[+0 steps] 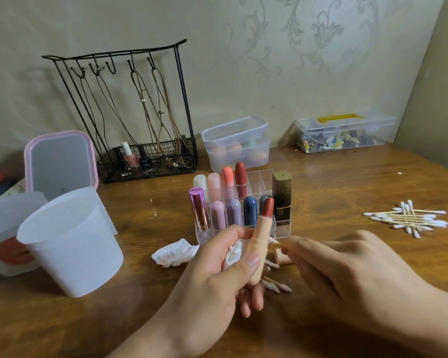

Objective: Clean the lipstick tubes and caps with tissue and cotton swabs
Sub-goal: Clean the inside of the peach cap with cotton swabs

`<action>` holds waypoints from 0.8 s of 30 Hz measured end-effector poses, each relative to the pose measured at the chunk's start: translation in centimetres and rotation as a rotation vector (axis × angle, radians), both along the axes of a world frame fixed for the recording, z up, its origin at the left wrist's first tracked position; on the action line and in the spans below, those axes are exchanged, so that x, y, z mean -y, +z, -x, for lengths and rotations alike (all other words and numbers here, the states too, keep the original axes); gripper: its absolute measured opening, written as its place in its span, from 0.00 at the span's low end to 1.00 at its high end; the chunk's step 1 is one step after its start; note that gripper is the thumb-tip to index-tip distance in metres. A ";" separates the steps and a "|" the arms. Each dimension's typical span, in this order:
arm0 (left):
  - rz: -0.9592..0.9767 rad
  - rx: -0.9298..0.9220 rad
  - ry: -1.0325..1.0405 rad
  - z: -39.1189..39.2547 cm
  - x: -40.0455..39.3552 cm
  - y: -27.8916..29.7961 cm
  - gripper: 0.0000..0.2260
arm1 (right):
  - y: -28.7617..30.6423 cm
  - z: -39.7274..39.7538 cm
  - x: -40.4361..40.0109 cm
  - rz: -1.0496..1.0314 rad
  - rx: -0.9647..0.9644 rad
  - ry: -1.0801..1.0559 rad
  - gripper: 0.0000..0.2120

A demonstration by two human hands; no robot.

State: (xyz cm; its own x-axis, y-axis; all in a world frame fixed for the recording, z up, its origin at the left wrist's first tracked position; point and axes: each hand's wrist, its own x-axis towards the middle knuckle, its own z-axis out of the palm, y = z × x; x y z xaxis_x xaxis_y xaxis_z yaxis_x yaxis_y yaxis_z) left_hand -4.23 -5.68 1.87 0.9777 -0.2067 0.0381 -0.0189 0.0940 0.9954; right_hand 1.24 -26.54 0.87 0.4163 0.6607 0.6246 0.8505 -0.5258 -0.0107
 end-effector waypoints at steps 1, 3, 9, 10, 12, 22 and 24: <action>0.077 -0.036 0.005 0.0 0.0 0.1 0.09 | 0.1 0.0 0.1 -0.032 -0.012 -0.004 0.13; 0.215 -0.102 0.013 -0.1 0.0 0.3 0.08 | 0.4 0.1 0.1 -0.087 -0.015 -0.012 0.12; 0.327 -0.187 -0.108 0.1 0.2 0.3 0.13 | 0.1 0.1 -0.2 -0.061 0.013 -0.014 0.12; 0.322 -0.191 -0.114 0.1 0.1 0.2 0.14 | 0.1 0.0 -0.1 -0.069 0.012 -0.021 0.12; 0.310 -0.197 -0.126 0.1 0.1 0.2 0.14 | 0.2 0.1 -0.1 -0.077 0.006 -0.031 0.12; 0.193 -0.191 -0.072 0.2 0.4 0.4 0.10 | 0.2 0.3 -0.2 -0.017 0.034 -0.005 0.13; 0.140 -0.172 -0.059 0.2 0.4 0.4 0.09 | 0.3 0.2 -0.1 -0.042 0.022 -0.019 0.13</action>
State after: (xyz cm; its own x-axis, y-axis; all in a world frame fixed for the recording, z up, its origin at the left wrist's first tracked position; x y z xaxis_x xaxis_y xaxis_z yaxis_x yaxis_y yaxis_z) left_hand -4.40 -6.05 2.26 0.9584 -0.2686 -0.0962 0.1601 0.2273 0.9606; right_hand 1.05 -26.41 1.16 0.4140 0.6259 0.6609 0.8409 -0.5409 -0.0145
